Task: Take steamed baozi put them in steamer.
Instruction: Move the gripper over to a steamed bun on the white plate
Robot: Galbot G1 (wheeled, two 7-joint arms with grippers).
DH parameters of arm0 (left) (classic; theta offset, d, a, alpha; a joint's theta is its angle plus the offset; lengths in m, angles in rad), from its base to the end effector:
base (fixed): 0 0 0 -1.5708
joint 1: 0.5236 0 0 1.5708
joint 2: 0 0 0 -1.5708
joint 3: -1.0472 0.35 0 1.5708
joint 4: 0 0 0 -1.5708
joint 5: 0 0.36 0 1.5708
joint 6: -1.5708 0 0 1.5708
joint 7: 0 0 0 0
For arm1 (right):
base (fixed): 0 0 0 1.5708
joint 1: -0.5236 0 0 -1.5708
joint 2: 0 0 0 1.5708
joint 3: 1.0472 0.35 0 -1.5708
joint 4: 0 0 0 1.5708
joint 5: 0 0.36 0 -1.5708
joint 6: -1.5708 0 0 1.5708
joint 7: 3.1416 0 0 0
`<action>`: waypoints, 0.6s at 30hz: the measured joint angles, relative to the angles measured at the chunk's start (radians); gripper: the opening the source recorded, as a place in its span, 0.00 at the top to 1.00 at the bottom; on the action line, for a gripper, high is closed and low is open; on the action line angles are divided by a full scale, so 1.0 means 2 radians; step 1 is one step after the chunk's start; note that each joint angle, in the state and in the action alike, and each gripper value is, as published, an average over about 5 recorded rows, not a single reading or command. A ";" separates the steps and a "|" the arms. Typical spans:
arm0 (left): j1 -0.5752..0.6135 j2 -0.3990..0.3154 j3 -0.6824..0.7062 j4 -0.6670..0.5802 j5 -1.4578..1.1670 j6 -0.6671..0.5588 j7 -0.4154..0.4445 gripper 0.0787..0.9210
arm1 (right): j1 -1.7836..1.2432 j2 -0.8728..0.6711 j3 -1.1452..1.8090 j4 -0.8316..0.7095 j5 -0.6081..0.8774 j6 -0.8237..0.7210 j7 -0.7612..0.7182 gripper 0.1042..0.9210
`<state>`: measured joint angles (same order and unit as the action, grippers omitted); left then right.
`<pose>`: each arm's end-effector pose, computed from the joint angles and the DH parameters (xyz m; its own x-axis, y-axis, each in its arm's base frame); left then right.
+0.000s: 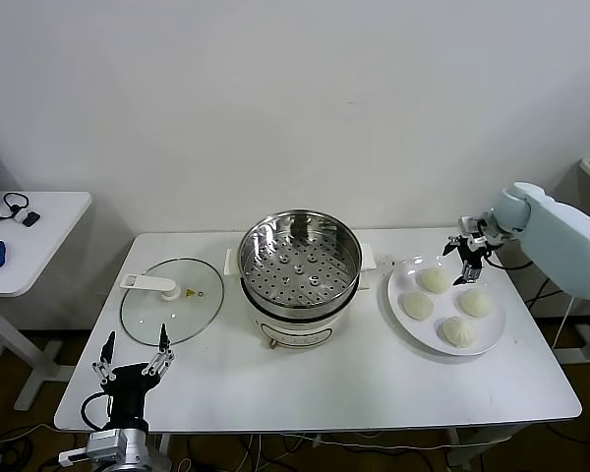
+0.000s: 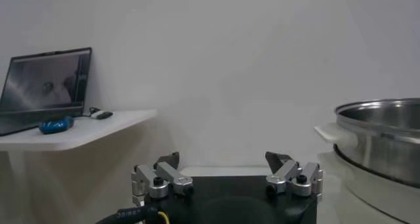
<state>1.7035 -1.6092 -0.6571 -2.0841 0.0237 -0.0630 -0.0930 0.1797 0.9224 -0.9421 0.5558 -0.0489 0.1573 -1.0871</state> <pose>0.1396 0.0351 -0.3281 -0.9723 -0.2223 0.0719 -0.2164 0.9729 0.0815 0.6062 -0.2455 -0.1959 -0.1970 -0.0600 0.9786 -0.9791 -0.0388 -0.1995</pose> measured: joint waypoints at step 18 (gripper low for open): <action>-0.004 0.000 -0.005 0.010 -0.001 -0.005 0.001 0.12 | -0.028 0.074 0.066 -0.106 -0.064 0.021 -0.007 0.12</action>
<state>1.6964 -1.6092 -0.6668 -2.0648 0.0218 -0.0729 -0.0908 0.1239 1.0706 -0.8110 0.3433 -0.1763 0.1985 -1.1009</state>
